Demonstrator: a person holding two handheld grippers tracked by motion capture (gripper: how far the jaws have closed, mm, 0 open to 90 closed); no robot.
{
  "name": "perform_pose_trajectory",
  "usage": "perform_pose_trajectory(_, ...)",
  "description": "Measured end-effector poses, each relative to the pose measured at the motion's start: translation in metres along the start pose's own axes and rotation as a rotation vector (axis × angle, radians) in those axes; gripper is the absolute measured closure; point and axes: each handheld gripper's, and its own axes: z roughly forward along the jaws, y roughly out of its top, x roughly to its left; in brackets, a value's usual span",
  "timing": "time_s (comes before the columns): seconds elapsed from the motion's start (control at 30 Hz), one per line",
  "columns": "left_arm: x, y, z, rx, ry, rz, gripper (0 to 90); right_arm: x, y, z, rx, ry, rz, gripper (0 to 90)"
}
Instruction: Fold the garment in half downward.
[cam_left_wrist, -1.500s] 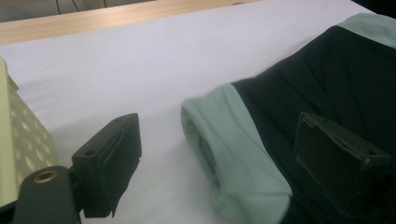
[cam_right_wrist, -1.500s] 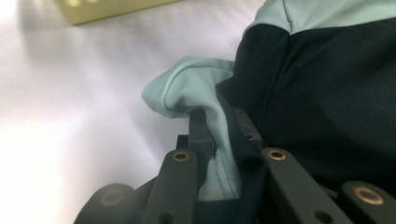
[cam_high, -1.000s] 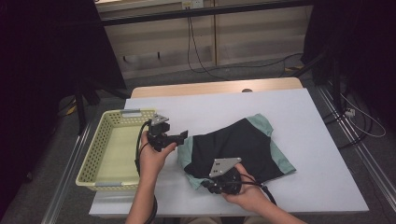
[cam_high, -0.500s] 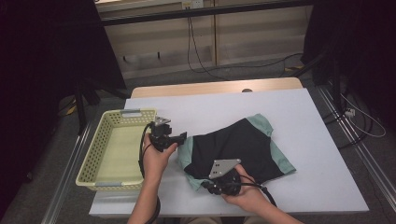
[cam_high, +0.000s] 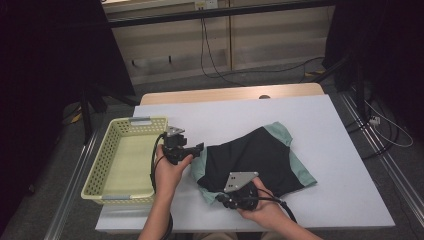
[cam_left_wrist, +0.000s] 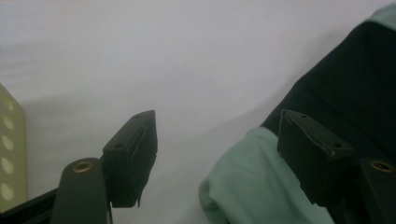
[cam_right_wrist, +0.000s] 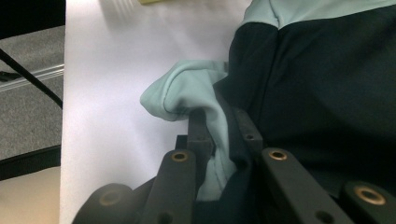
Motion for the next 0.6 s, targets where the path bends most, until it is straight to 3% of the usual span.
perform_pose_trajectory(0.07, 0.001, -0.006, 0.008, 0.026, 0.01, 0.0, 29.5, 0.0, 0.0, 0.0, 0.001, -0.004, -0.004, 81.8)
perform_pose_trajectory(0.3, 0.005, -0.015, 0.02, 0.045, 0.004, -0.045, 31.5, 0.0, 0.0, 0.0, -0.011, -0.005, 0.002, 81.7)
perform_pose_trajectory(0.47, 0.002, -0.016, 0.02, 0.063, -0.04, -0.053, 48.0, 0.0, 0.001, 0.001, -0.013, -0.01, -0.001, 81.8)
perform_pose_trajectory(0.6, 0.0, -0.015, 0.02, 0.063, -0.047, -0.048, 60.4, 0.001, 0.003, 0.001, -0.017, -0.011, 0.006, 81.8)
